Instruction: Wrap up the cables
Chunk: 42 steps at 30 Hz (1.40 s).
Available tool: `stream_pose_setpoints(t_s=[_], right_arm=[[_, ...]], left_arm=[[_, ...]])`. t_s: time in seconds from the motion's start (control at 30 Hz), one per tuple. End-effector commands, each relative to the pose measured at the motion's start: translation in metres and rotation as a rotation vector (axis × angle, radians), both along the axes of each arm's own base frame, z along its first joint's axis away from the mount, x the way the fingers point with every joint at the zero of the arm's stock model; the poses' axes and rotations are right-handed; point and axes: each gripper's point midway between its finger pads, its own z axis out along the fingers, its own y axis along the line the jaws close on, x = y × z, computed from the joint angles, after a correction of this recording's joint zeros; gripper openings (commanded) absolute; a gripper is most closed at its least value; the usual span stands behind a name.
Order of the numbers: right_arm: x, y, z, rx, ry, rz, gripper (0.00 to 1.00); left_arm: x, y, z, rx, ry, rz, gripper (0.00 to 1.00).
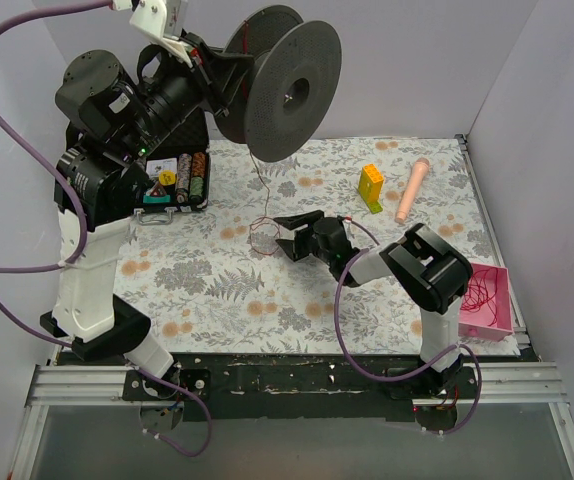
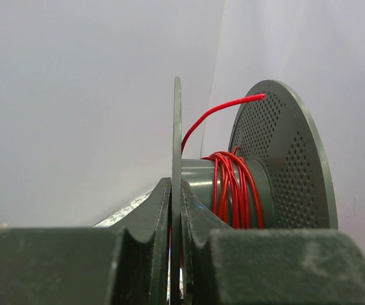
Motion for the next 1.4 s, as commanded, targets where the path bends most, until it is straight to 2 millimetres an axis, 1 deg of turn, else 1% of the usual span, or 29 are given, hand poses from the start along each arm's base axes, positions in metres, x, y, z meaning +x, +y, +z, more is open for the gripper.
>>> stream_pose_setpoints(t_s=[0.0, 0.03, 0.17, 0.23, 0.3, 0.37, 0.43, 0.47, 0.5, 0.53, 0.6, 0.63, 0.7, 0.77, 0.83, 0.87, 0.9, 0.97, 1.0, 1.07, 1.1, 1.13, 1.23, 1.3, 1.33, 1.37], right_arm=[[0.02, 0.01, 0.023, 0.105, 0.027, -0.069, 0.73], [0.022, 0.013, 0.024, 0.117, 0.033, -0.068, 0.73], [0.033, 0.024, 0.018, 0.115, 0.071, -0.076, 0.74], [0.038, 0.032, 0.016, 0.124, 0.08, -0.068, 0.71], [0.044, 0.032, 0.007, 0.11, 0.097, -0.079, 0.55], [0.048, 0.025, -0.001, 0.091, 0.101, -0.097, 0.3], [0.051, 0.016, -0.004, 0.073, 0.087, -0.117, 0.05], [0.054, 0.011, -0.004, 0.058, 0.074, -0.12, 0.01], [0.057, 0.005, -0.001, 0.038, 0.055, -0.123, 0.01], [0.059, -0.002, 0.002, 0.013, 0.033, -0.126, 0.01], [0.063, -0.021, 0.018, -0.033, -0.034, -0.159, 0.01], [0.061, -0.031, 0.023, -0.066, -0.062, -0.167, 0.01], [0.061, -0.047, 0.053, -0.11, -0.165, -0.181, 0.01], [0.061, -0.06, 0.093, -0.161, -0.29, -0.187, 0.01], [0.061, -0.073, 0.136, -0.211, -0.403, -0.201, 0.01], [0.062, -0.081, 0.153, -0.25, -0.45, -0.213, 0.01], [0.062, -0.09, 0.176, -0.272, -0.5, -0.235, 0.01], [0.061, -0.114, 0.215, -0.349, -0.602, -0.285, 0.01], [0.062, -0.125, 0.23, -0.383, -0.642, -0.311, 0.01], [0.063, -0.148, 0.265, -0.463, -0.724, -0.371, 0.01], [0.065, -0.155, 0.281, -0.519, -0.786, -0.383, 0.01], [0.066, -0.161, 0.297, -0.574, -0.844, -0.388, 0.01], [0.066, -0.165, 0.336, -0.701, -0.948, -0.389, 0.01], [0.062, -0.168, 0.359, -0.726, -0.999, -0.397, 0.01], [0.06, -0.169, 0.373, -0.723, -1.025, -0.407, 0.01], [0.058, -0.169, 0.38, -0.731, -1.036, -0.411, 0.01]], left_arm=[[-0.03, 0.015, 0.037, -0.072, -0.105, -0.018, 0.0], [-0.03, 0.015, 0.037, -0.072, -0.105, -0.017, 0.0], [-0.031, 0.017, 0.037, -0.071, -0.108, -0.014, 0.0], [-0.031, 0.016, 0.036, -0.069, -0.106, -0.016, 0.0], [-0.035, 0.019, 0.038, -0.071, -0.11, -0.015, 0.0], [-0.035, 0.023, 0.036, -0.069, -0.105, 0.004, 0.0], [-0.032, 0.03, 0.032, -0.066, -0.091, 0.049, 0.0], [-0.033, 0.032, 0.029, -0.052, -0.09, 0.066, 0.0], [-0.034, 0.036, 0.026, -0.036, -0.091, 0.089, 0.0], [-0.036, 0.035, 0.02, -0.007, -0.086, 0.089, 0.0], [-0.038, 0.044, 0.003, 0.049, -0.058, 0.142, 0.0], [-0.041, 0.048, -0.008, 0.088, -0.043, 0.154, 0.0], [-0.052, 0.058, -0.028, 0.167, -0.014, 0.167, 0.0], [-0.069, 0.071, -0.045, 0.243, 0.0, 0.157, 0.0], [-0.085, 0.081, -0.062, 0.323, 0.016, 0.135, 0.0], [-0.09, 0.086, -0.076, 0.371, 0.034, 0.128, 0.0], [-0.095, 0.091, -0.09, 0.424, 0.05, 0.125, 0.0], [-0.101, 0.101, -0.122, 0.522, 0.091, 0.123, 0.0], [-0.106, 0.103, -0.138, 0.563, 0.107, 0.106, 0.0], [-0.112, 0.102, -0.173, 0.622, 0.155, 0.059, 0.0], [-0.115, 0.101, -0.189, 0.654, 0.179, 0.035, 0.0], [-0.119, 0.095, -0.208, 0.688, 0.212, -0.021, 0.0], [-0.128, 0.084, -0.257, 0.775, 0.292, -0.142, 0.0], [-0.133, 0.073, -0.282, 0.802, 0.338, -0.221, 0.0], [-0.132, 0.068, -0.29, 0.802, 0.357, -0.245, 0.0], [-0.131, 0.063, -0.299, 0.804, 0.373, -0.262, 0.0]])
